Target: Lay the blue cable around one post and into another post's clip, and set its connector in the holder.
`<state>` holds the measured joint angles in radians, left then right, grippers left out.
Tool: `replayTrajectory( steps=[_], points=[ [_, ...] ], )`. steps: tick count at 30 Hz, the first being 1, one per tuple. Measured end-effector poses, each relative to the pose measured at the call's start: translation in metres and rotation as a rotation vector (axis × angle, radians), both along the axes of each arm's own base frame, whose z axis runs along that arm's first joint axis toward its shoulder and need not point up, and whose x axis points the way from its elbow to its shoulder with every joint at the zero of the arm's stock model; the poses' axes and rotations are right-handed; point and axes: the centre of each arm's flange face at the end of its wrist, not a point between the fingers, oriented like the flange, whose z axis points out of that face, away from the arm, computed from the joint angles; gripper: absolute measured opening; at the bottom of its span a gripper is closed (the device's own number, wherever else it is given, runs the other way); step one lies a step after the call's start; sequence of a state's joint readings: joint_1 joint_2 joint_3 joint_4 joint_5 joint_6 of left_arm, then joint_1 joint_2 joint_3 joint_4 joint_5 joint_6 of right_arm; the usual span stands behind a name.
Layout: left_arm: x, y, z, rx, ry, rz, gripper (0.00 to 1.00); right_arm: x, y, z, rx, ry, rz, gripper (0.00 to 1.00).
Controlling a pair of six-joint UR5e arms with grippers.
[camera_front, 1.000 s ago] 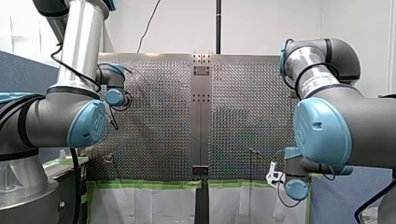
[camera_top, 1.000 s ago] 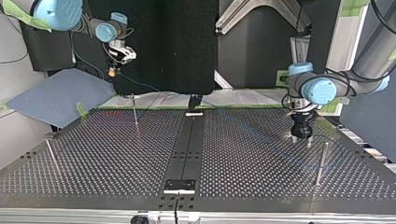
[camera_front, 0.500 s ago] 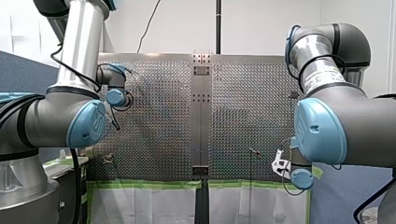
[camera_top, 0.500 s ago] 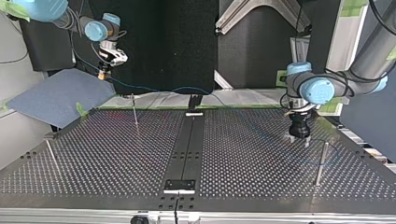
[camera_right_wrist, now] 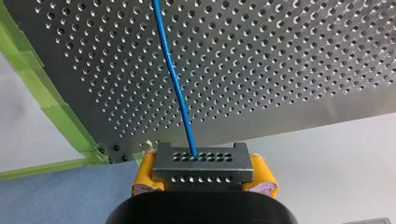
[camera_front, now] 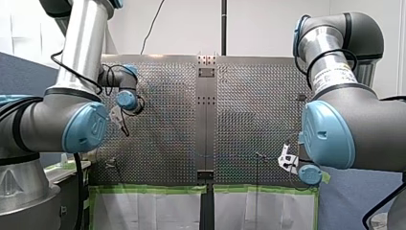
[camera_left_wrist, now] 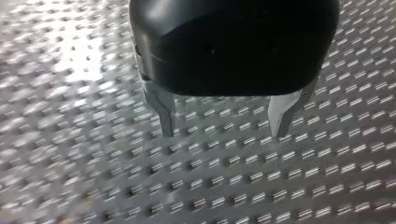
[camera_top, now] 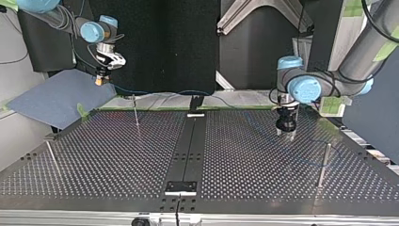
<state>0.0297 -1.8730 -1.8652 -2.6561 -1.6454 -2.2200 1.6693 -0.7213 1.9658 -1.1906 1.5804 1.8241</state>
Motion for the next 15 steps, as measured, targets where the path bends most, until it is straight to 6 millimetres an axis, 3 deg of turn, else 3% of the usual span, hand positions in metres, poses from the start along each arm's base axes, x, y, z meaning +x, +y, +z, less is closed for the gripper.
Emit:
replayTrajectory(
  steps=[7,15],
  points=[
    [-0.027,-0.018,-0.02,-0.022,0.1,-0.065,1.0,0.001,0.001,-0.001,0.008,0.0,0.007,0.0],
    [-0.058,-0.021,-0.019,-0.062,0.136,-0.118,1.0,0.003,0.001,0.0,0.005,-0.004,0.018,0.0]
  ],
)
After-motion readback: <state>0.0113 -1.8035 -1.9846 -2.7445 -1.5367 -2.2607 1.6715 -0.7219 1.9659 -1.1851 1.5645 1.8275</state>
